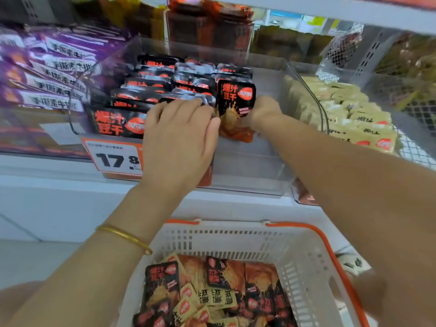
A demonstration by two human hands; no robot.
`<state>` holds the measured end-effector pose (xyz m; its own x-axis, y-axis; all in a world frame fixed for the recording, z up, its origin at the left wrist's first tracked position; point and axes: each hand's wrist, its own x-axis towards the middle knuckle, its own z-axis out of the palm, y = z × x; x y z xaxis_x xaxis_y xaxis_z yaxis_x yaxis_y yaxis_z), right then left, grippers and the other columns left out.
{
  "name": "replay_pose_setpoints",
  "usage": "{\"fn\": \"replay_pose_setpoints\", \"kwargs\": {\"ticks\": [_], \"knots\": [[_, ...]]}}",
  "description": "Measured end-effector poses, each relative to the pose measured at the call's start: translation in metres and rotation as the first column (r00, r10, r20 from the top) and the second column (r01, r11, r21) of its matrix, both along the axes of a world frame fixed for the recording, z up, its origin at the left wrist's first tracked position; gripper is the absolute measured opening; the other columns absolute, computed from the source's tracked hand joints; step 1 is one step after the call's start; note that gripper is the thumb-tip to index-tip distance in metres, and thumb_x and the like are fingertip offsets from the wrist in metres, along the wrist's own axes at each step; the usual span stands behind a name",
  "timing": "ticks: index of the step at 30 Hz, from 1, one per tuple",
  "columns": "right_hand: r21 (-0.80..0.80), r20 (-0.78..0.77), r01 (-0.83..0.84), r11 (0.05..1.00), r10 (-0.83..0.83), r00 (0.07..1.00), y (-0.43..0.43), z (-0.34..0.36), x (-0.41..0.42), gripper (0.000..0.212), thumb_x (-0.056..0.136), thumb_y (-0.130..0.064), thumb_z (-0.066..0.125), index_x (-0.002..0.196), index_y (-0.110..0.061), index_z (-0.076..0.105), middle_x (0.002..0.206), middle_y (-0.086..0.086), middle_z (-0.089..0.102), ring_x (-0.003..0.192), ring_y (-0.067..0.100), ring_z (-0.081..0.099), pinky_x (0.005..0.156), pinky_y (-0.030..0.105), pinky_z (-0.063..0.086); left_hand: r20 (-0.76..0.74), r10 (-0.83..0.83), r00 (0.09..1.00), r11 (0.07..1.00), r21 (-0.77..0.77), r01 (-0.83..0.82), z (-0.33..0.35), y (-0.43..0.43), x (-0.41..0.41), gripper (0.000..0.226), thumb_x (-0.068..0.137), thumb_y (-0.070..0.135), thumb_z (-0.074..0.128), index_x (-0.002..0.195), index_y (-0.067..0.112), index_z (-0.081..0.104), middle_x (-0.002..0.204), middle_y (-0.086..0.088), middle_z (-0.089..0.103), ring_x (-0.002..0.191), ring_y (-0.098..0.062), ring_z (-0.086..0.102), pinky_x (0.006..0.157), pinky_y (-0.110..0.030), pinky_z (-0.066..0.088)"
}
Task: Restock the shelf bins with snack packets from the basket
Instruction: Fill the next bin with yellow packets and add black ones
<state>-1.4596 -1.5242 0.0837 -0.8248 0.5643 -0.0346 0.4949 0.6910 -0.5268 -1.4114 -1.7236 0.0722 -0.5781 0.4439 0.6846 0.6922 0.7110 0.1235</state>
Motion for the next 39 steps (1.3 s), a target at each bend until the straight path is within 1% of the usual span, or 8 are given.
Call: {"fn": "replay_pose_setpoints", "kwargs": {"ticks": [8,13,18,21,24,29,33,39], "knots": [[-0.054,0.036,-0.031,0.998,0.033,0.999,-0.006,-0.016,-0.018,0.028,0.081,-0.027,0.075,0.082,-0.003,0.06,0.102,0.018,0.068,0.097,0.032,0.066,0.087,0.043,0.054,0.006,0.017,1.0,0.999,-0.031,-0.016,-0.001,0.0,-0.002,0.041,0.097,0.033,0.029,0.108,0.015,0.064,0.115,-0.003,0.065,0.108,-0.027,0.057,0.097,-0.04,0.031],[-0.176,0.1,-0.042,0.984,0.06,0.993,-0.009,0.006,0.004,0.023,0.083,-0.024,0.073,0.087,-0.006,0.059,0.095,0.016,0.066,0.079,0.031,0.068,0.075,0.034,0.058,0.002,0.006,1.0,1.0,-0.026,-0.006,-0.002,-0.002,0.0,0.04,0.098,0.031,0.031,0.111,0.012,0.063,0.118,-0.004,0.063,0.113,-0.027,0.055,0.106,-0.044,0.028],[0.083,-0.286,-0.144,0.986,0.162,0.944,-0.024,0.043,0.08,0.033,0.086,-0.007,0.063,0.068,-0.016,0.036,0.076,0.013,0.057,0.081,0.034,0.067,0.07,0.041,0.055,-0.229,-0.117,0.966,0.987,0.079,0.139,0.002,-0.008,0.03,0.029,0.095,0.017,0.043,0.109,0.007,0.066,0.124,-0.005,0.061,0.116,-0.027,0.051,0.108,-0.046,0.027],[-0.113,-0.503,-0.318,0.942,0.222,0.835,-0.049,0.034,0.159,0.027,0.086,-0.004,0.062,0.076,-0.022,0.044,0.069,0.005,0.058,0.06,0.022,0.068,0.058,0.035,0.054,-0.216,-0.228,0.95,0.969,0.042,0.242,-0.008,-0.015,0.066,0.025,0.088,0.012,0.047,0.101,0.01,0.069,0.116,-0.002,0.065,0.105,-0.026,0.052,0.091,-0.04,0.032],[-0.345,-0.279,-0.39,0.853,0.304,0.911,-0.054,-0.026,0.193,0.018,0.087,-0.005,0.063,0.081,-0.018,0.052,0.07,0.006,0.059,0.059,0.023,0.068,0.056,0.036,0.054,0.048,-0.314,0.948,0.938,-0.14,0.317,-0.04,-0.016,0.085,0.025,0.081,0.016,0.048,0.097,0.013,0.067,0.108,0.001,0.065,0.099,-0.025,0.053,0.083,-0.037,0.032],[-0.193,0.419,-0.415,0.889,0.457,0.784,-0.039,-0.197,0.186,0.009,0.09,-0.018,0.055,0.095,-0.011,0.055,0.095,0.007,0.059,0.084,0.017,0.053,0.064,0.024,0.04,0.336,-0.135,0.932,0.82,-0.49,0.295,-0.1,-0.016,0.091,0.037,0.075,0.028,0.036,0.088,0.019,0.07,0.096,0.003,0.068,0.092,-0.021,0.06,0.077,-0.035,0.044],[-0.222,0.5,-0.458,0.861,0.504,0.705,-0.049,-0.29,0.186,0.027,0.09,-0.016,0.055,0.113,-0.004,0.05,0.112,0.016,0.058,0.103,0.031,0.058,0.078,0.036,0.048,0.466,-0.038,0.884,0.764,-0.556,0.326,-0.122,-0.018,0.084,0.029,0.075,0.024,0.042,0.074,0.016,0.07,0.081,0.0,0.07,0.086,-0.027,0.065,0.071,-0.039,0.052],[-0.163,0.581,-0.465,0.87,0.466,0.668,-0.068,-0.351,0.19,0.085,0.09,-0.04,0.059,0.151,-0.01,0.009,0.155,0.014,0.014,0.138,0.035,0.025,0.106,0.047,0.036,0.521,0.089,0.849,0.785,-0.562,0.262,-0.13,-0.021,0.075,0.031,0.082,0.026,0.038,0.081,0.016,0.067,0.086,0.001,0.068,0.089,-0.026,0.06,0.076,-0.04,0.05]]}}
